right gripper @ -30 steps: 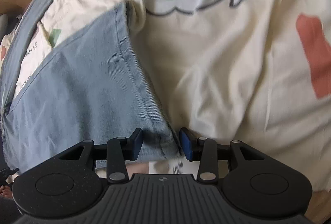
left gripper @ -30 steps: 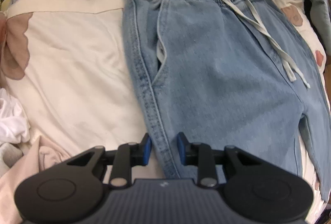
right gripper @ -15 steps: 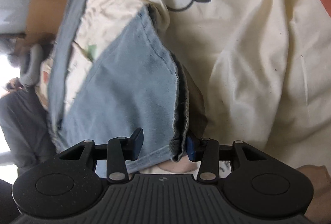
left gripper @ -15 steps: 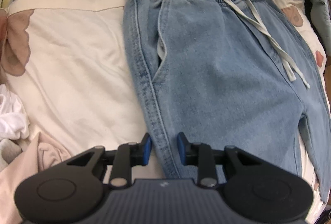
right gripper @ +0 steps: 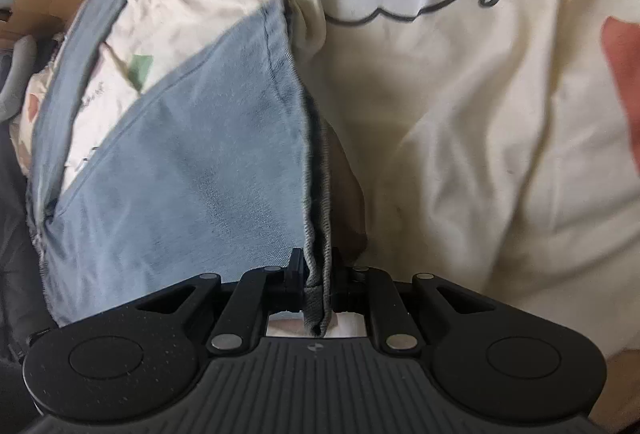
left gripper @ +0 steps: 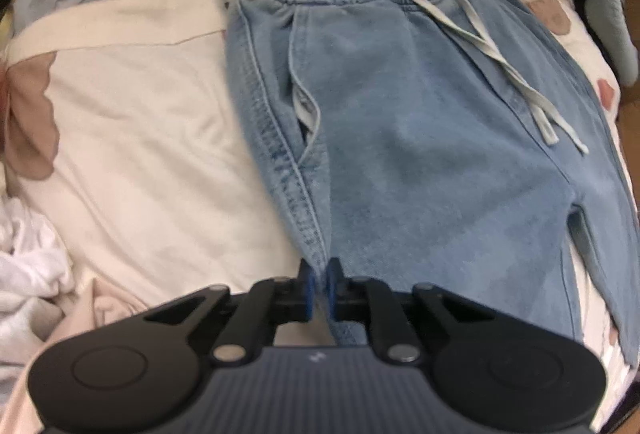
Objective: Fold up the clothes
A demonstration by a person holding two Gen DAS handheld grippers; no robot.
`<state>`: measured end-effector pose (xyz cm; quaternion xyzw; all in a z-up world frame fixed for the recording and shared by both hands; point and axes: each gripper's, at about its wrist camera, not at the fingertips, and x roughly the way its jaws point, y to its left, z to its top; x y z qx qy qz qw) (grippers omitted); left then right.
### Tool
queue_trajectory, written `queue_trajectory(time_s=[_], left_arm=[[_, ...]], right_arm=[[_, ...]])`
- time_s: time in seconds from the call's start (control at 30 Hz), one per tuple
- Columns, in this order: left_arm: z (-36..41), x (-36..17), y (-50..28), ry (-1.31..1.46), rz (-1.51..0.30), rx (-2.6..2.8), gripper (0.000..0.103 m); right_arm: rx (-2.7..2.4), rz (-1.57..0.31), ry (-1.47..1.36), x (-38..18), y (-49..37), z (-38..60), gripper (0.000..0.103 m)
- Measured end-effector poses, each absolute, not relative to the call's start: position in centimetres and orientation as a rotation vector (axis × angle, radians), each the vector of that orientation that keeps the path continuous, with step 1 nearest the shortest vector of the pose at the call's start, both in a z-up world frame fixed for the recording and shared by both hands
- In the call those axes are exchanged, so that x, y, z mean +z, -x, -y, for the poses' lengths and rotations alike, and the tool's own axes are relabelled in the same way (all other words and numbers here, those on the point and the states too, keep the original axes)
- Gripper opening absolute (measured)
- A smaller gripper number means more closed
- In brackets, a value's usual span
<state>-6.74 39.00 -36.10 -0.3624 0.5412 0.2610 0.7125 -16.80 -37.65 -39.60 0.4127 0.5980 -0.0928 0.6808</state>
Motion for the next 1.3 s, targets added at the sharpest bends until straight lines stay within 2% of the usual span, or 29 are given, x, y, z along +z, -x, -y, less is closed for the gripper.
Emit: queue_trajectory(time_s=[0.27, 0.33, 0.5, 0.6, 0.73, 1.17, 1.3], left_arm=[[-40.9, -34.9, 7.3, 0.792, -1.229, 0.522, 0.007], [-40.6, -35.0, 4.3, 0.779, -1.244, 0.52, 0.007], [-40.5, -36.9, 2.3, 0.748, -1.273, 0.554, 0.01], [-41.0, -37.0, 1.9, 0.751, -1.268, 0.572, 0.017], [-42.7, -36.5, 2.0, 0.751, -1.218, 0.613, 0.043], [-48.4, -35.0, 2.6, 0.822, -1.043, 0.661, 0.043], [-49.4, -34.9, 2.5, 0.837, -0.999, 0.684, 0.043]], right_arm=[[-0.239, -1.413, -0.854, -37.7, 17.8, 37.5, 0.009], [-0.259, -1.418, -0.856, -37.9, 18.1, 37.6, 0.009], [-0.302, -1.443, -0.89, -39.8, 19.0, 37.4, 0.01], [-0.316, -1.466, -0.907, -40.7, 19.1, 36.9, 0.012], [-0.306, -1.47, -0.882, -40.6, 18.5, 36.4, 0.022], [-0.33, -1.395, -0.807, -38.5, 18.2, 37.2, 0.027], [-0.342, -1.387, -0.767, -37.9, 17.6, 37.4, 0.031]])
